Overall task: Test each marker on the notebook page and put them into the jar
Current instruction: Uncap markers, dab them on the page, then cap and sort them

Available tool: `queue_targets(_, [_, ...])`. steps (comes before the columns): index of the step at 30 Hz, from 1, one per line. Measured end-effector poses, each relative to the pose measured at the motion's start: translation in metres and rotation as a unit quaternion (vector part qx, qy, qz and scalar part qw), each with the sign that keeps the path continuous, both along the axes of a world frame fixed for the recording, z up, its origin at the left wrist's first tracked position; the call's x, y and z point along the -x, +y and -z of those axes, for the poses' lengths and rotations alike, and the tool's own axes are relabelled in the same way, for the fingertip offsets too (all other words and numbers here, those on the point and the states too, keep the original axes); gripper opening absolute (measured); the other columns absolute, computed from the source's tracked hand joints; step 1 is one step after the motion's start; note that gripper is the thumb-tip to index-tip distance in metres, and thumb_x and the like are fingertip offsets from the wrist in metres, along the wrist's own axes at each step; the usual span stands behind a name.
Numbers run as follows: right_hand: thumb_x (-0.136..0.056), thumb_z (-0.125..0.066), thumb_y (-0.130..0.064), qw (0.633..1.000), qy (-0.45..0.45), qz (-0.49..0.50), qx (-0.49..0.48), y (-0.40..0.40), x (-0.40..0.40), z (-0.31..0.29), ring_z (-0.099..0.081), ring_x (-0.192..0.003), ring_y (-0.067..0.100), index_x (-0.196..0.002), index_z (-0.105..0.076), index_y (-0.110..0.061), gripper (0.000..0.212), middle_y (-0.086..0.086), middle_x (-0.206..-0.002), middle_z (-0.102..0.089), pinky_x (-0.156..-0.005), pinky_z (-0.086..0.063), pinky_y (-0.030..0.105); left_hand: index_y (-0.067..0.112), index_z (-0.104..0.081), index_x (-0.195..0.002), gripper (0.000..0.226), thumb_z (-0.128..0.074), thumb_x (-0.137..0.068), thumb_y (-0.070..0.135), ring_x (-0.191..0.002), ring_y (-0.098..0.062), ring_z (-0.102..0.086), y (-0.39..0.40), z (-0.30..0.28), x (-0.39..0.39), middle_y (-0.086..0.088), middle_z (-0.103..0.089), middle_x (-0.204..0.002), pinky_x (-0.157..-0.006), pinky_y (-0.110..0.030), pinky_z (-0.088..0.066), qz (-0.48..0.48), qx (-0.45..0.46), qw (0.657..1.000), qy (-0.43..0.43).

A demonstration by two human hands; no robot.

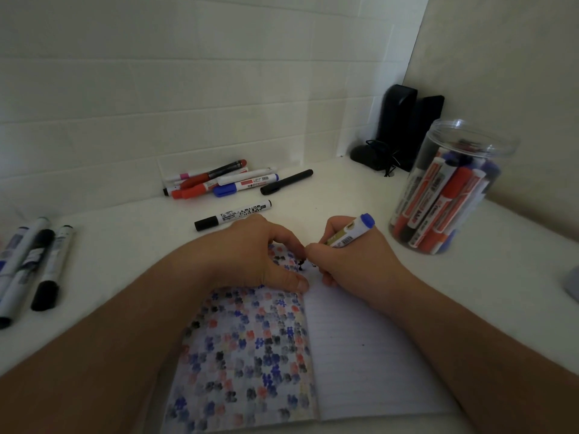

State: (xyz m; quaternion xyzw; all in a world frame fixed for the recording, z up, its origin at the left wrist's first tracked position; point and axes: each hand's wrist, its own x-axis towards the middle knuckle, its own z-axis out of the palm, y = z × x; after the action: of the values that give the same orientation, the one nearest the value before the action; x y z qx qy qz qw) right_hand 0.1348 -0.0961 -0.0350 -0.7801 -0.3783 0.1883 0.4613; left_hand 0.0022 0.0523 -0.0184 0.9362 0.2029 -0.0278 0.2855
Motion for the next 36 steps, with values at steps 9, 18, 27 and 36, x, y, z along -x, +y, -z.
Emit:
queue_targets(9, [-0.081,-0.077,-0.013,0.999,0.032,0.004,-0.028,-0.002,-0.003,0.002,-0.067,-0.053,0.019,-0.073,-0.058,-0.010,0.021,0.014,-0.065,-0.069,-0.054,-0.056,0.033,0.062,-0.062,-0.105,0.050,-0.081,-0.059,0.073,-0.106,-0.004,-0.051,0.003,0.002,-0.001,0.018,-0.047,-0.117,-0.098,-0.033,-0.050,0.003,-0.001,1.000,0.006])
queue_targets(18, [-0.081,-0.076,-0.013,1.000,0.017,-0.011,-0.011,-0.001,-0.003,0.002,-0.065,-0.050,0.017,-0.072,-0.057,-0.011,0.021,0.017,-0.065,-0.068,-0.052,-0.054,0.031,0.062,-0.060,-0.104,0.048,-0.081,-0.061,0.072,-0.107,-0.006,-0.051,0.001,0.001,-0.001,0.017,-0.047,-0.117,-0.095,-0.028,-0.047,0.002,-0.003,1.000,0.002])
queue_targets(27, [-0.081,-0.074,-0.011,0.999,0.028,-0.003,-0.026,0.000,-0.004,0.004,-0.063,-0.049,0.015,-0.072,-0.055,-0.011,0.022,0.014,-0.061,-0.064,-0.048,-0.049,0.025,0.064,-0.061,-0.108,0.054,-0.078,-0.059,0.077,-0.108,-0.007,-0.052,0.002,0.002,-0.001,0.015,-0.047,-0.118,-0.099,-0.034,-0.050,0.007,-0.009,1.000,0.007])
queue_targets(36, [-0.088,-0.078,-0.012,0.955,0.216,-0.044,-0.197,-0.011,-0.012,-0.005,-0.043,-0.046,0.012,-0.085,-0.058,-0.014,0.021,0.000,-0.057,-0.053,-0.041,-0.035,0.023,0.049,-0.029,-0.135,0.058,-0.055,-0.100,0.010,-0.113,-0.006,-0.052,-0.004,0.011,-0.005,0.017,-0.054,-0.122,-0.098,-0.030,-0.048,-0.021,-0.045,0.990,-0.131])
